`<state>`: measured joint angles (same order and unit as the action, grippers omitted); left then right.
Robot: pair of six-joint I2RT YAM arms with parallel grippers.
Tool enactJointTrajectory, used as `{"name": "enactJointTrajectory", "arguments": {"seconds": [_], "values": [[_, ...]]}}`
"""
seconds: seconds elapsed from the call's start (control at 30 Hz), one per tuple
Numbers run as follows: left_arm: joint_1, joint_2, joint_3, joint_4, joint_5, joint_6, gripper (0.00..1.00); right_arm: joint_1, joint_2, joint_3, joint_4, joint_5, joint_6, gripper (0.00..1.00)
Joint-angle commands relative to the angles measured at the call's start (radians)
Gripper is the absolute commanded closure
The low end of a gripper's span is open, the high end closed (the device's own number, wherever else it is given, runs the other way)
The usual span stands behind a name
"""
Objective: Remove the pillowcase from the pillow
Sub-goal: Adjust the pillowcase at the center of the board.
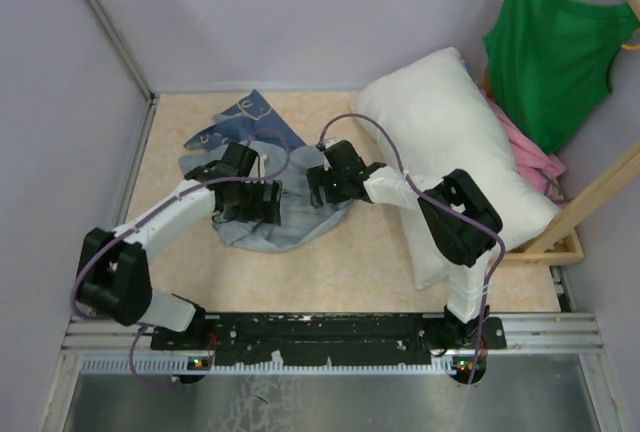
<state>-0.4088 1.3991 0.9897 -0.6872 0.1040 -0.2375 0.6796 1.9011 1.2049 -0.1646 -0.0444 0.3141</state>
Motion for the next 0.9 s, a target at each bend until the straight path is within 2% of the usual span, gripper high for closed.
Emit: {"name": "enactJointTrajectory", "arguments": {"seconds": [0.0,0.07,0.13,0.17,0.33,0.37,0.4,0.43,0.7,0.77,0.87], "values": [[-0.048,0.12,0.029,0.06,-0.147,-0.056,0.0,0.0,-0.001,0.019,-0.017,0.012,-0.005,0.2],[-0.048,0.165,0.044,0.068,-0.224,-0.06,0.0,0.001,-0.012,0.005,-0.012,0.0,0.002,0.23],[-0.046,0.218,0.065,0.065,-0.303,-0.062,0.1,0.0,-0.029,-0.012,-0.01,0.003,0.008,0.3],[-0.045,0.247,0.076,0.062,-0.339,-0.059,0.18,0.0,-0.041,-0.025,-0.008,0.009,0.015,0.35],[-0.008,0.353,0.165,0.004,-0.448,-0.033,0.78,-0.033,-0.117,-0.09,0.0,-0.044,0.047,0.96],[0.002,0.351,0.185,-0.013,-0.457,-0.025,0.9,-0.045,-0.14,-0.104,-0.005,-0.084,0.053,1.0],[0.011,0.343,0.208,-0.031,-0.462,-0.019,0.98,-0.054,-0.169,-0.115,-0.012,-0.11,0.053,1.0],[0.017,0.325,0.23,-0.051,-0.463,-0.012,1.0,-0.058,-0.198,-0.123,-0.024,-0.134,0.04,1.0],[0.02,0.126,0.372,-0.327,-0.345,0.009,1.0,-0.057,-0.481,-0.163,-0.194,-0.268,0.004,1.0],[0.019,0.084,0.383,-0.364,-0.38,-0.009,1.0,-0.058,-0.531,-0.156,-0.225,-0.261,0.014,1.0],[0.043,0.08,0.373,-0.317,-0.476,0.035,0.96,-0.095,-0.537,-0.101,-0.244,-0.223,0.037,1.0]]}}
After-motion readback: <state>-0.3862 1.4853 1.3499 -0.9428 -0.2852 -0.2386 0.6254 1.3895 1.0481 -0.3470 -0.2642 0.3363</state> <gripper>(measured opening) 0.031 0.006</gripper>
